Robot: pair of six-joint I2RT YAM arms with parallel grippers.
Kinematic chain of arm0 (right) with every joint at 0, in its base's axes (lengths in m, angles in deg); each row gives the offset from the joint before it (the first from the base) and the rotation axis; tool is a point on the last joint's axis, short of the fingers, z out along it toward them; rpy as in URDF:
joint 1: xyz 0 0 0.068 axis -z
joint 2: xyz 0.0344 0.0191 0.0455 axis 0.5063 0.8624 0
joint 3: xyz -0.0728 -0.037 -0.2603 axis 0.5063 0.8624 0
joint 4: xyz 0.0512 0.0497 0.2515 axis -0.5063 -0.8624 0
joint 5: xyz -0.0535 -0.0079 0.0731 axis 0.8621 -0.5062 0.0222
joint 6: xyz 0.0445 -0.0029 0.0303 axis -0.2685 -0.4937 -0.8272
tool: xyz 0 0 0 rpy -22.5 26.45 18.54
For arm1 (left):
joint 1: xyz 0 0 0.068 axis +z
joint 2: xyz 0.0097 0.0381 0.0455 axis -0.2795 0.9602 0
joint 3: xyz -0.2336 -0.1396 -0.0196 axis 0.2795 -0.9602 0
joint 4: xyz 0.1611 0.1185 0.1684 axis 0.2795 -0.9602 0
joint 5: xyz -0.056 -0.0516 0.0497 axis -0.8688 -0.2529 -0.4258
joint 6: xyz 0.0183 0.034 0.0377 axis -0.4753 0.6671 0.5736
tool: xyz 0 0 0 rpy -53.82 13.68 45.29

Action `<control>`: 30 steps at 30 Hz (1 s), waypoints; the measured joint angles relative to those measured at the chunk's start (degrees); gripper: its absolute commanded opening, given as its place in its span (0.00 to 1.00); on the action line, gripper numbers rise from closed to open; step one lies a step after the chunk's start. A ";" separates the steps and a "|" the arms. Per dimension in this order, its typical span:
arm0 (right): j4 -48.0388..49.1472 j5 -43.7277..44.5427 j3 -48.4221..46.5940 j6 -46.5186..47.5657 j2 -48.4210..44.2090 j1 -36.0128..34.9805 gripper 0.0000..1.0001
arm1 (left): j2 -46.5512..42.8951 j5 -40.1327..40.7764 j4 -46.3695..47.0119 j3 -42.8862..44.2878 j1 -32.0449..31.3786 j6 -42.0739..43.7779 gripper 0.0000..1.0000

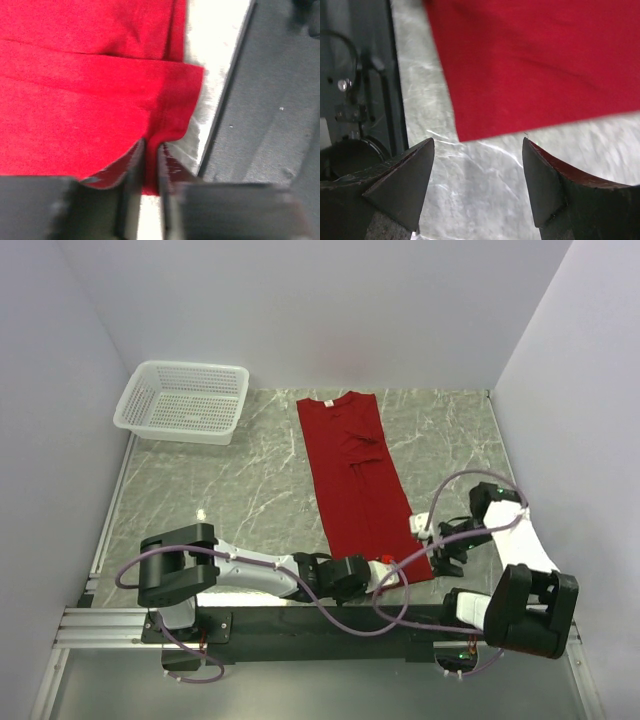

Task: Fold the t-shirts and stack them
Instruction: Fold the tshirt

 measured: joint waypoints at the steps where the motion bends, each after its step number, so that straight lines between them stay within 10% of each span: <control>1: 0.46 0.50 1.20 0.39 -0.94 -1.44 0.77 | 0.04 0.42 0.04 0.00 0.09 -0.20 0.07; 24: 22.69 13.33 13.68 -11.89 -5.57 -23.67 0.63 | -2.95 -5.11 3.52 -4.22 3.43 -5.62 0.01; 30: 23.50 13.86 14.29 -15.39 -6.49 -25.09 0.30 | -2.95 -6.69 4.07 -4.39 4.22 -6.73 0.01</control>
